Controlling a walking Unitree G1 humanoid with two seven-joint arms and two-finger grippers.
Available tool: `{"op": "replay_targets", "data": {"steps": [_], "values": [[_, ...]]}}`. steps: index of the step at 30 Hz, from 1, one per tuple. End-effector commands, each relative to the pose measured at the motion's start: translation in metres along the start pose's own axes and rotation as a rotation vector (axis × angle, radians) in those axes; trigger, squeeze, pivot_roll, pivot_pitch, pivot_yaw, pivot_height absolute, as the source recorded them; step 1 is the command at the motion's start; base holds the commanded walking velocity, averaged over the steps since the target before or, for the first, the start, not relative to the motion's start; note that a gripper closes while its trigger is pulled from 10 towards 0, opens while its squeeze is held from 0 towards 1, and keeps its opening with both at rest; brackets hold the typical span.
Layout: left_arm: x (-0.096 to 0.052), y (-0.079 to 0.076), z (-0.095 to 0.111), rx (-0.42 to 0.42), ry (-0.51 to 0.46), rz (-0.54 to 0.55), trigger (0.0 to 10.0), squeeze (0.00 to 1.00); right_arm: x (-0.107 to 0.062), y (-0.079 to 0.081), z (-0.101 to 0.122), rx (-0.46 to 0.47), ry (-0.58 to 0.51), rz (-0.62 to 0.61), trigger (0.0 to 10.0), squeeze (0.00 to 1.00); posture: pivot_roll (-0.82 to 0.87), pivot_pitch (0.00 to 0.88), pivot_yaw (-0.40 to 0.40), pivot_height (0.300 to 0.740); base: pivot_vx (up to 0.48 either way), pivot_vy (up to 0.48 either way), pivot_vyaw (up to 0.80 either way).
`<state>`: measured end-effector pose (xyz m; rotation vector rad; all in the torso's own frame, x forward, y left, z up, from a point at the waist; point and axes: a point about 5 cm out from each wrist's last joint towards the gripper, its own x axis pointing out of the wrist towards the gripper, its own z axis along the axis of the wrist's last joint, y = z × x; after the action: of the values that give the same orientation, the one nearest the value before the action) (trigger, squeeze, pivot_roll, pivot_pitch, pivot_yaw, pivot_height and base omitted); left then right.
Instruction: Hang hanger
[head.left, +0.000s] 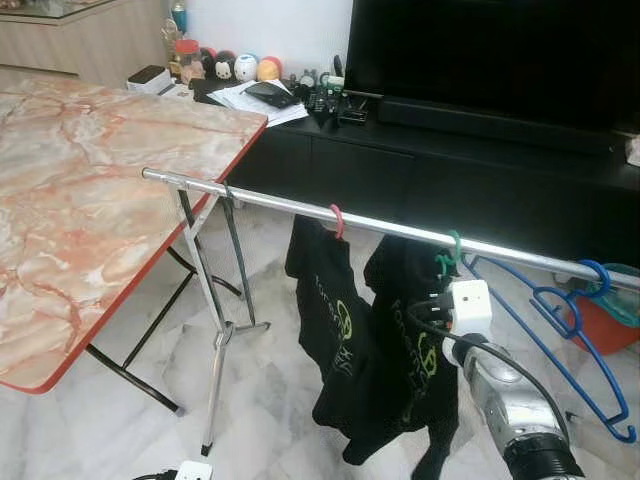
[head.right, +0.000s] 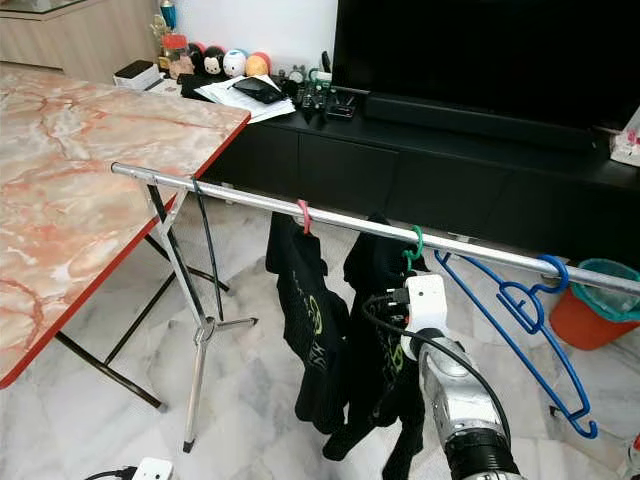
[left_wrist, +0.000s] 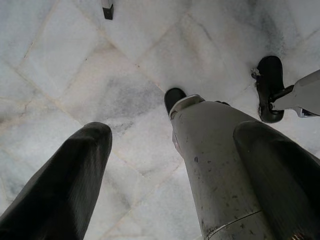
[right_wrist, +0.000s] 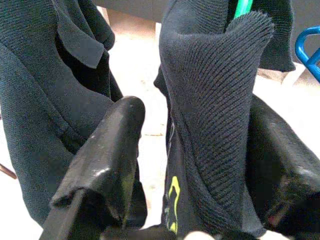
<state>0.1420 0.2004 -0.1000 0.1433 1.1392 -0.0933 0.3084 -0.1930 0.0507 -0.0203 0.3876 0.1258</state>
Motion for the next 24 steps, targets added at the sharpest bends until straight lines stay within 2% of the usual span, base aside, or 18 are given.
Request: {"op": "replay_targets", "data": {"steps": [1,24], "values": [[-0.0005,-0.0048,-0.0110,0.010,0.045,-0.021,10.0,0.00,0.0021,-0.0006,0.0031,0.002,-0.007,-0.002,0.0,0.00,-0.11,0.000,-0.023,0.740,0.000,0.000,0.00],[-0.0005,-0.0056,-0.0112,0.008,0.046,-0.026,10.0,0.00,0.0028,0.0018,0.0023,0.004,-0.024,0.005,0.0,0.00,-0.11,0.000,-0.027,0.740,0.000,0.000,0.00]]}}
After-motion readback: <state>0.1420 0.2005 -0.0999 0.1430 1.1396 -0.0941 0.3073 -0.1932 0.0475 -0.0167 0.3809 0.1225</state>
